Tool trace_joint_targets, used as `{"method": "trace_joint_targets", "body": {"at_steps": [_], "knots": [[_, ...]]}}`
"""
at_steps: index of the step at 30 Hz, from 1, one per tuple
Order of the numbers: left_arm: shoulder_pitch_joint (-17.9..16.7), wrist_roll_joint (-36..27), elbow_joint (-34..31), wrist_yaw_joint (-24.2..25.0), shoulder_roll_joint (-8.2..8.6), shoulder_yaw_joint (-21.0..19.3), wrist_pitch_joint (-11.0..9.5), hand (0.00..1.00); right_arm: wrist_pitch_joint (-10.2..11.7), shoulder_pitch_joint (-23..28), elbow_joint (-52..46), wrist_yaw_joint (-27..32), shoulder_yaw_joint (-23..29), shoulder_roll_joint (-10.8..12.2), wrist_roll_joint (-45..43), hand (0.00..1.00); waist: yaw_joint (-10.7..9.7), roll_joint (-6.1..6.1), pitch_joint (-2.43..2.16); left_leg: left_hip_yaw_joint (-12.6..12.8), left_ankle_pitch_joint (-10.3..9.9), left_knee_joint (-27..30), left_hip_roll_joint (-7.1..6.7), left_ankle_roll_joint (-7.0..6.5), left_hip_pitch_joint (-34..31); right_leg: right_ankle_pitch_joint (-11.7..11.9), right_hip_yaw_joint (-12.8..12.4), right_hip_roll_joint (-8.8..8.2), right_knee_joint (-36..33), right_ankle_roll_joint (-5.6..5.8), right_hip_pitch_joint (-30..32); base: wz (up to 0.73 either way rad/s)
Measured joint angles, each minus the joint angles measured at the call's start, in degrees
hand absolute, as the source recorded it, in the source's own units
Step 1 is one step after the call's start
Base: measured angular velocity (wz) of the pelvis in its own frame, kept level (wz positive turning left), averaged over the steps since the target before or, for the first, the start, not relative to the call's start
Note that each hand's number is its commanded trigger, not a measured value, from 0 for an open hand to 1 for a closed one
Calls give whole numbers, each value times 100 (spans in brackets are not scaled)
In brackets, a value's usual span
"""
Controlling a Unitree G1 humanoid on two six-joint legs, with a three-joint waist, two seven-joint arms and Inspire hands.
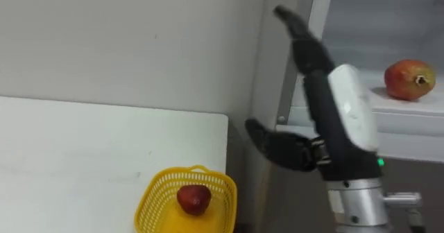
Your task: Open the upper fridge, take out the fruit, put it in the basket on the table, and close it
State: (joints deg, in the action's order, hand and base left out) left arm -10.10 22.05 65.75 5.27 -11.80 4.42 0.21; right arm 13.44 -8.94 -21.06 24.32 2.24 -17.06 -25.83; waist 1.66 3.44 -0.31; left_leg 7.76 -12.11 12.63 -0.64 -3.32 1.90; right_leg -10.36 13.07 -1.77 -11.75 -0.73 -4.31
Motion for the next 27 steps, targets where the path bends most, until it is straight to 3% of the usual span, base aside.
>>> {"method": "trace_joint_targets", "body": {"at_steps": [2, 8, 16, 21, 27], "knots": [[-36, 1, 5, -11, 20, 3, 0, 0, 104, 172, -40, 388, 160, 1, 5, 0, -53, 11, -3, 7, -2, -29, -2, -2, 59, 0, -22, 5, 3, 0, -43, -4], [-103, -1, 18, -6, 35, -14, 11, 0, 105, 320, -31, 823, 456, -3, 90, 0, -282, 10, -8, -7, -2, -20, -6, -3, 59, 0, -11, 8, 9, 1, -50, 2], [-110, 16, 37, 38, 38, -119, 86, 0, 57, 350, 336, 938, 1160, -68, 1036, 0, -474, 20, -21, -15, -3, -2, -5, -4, 91, 0, -27, 17, 9, 0, -96, 1], [-128, 18, -16, 76, 32, -424, 110, 0, -199, 329, 1255, 845, 1515, -255, 1563, 0, -439, 56, -2, -14, -2, -4, -12, -5, 145, -1, -35, 2, 8, 1, -140, 0], [-176, 12, -182, 210, 2, -641, 114, 0, -497, 19, 1859, 556, 1560, -617, 2110, 0, -426, 201, 52, -17, 40, -1, -22, 5, 45, -23, 1, 2, 13, -26, -45, 2]]}}
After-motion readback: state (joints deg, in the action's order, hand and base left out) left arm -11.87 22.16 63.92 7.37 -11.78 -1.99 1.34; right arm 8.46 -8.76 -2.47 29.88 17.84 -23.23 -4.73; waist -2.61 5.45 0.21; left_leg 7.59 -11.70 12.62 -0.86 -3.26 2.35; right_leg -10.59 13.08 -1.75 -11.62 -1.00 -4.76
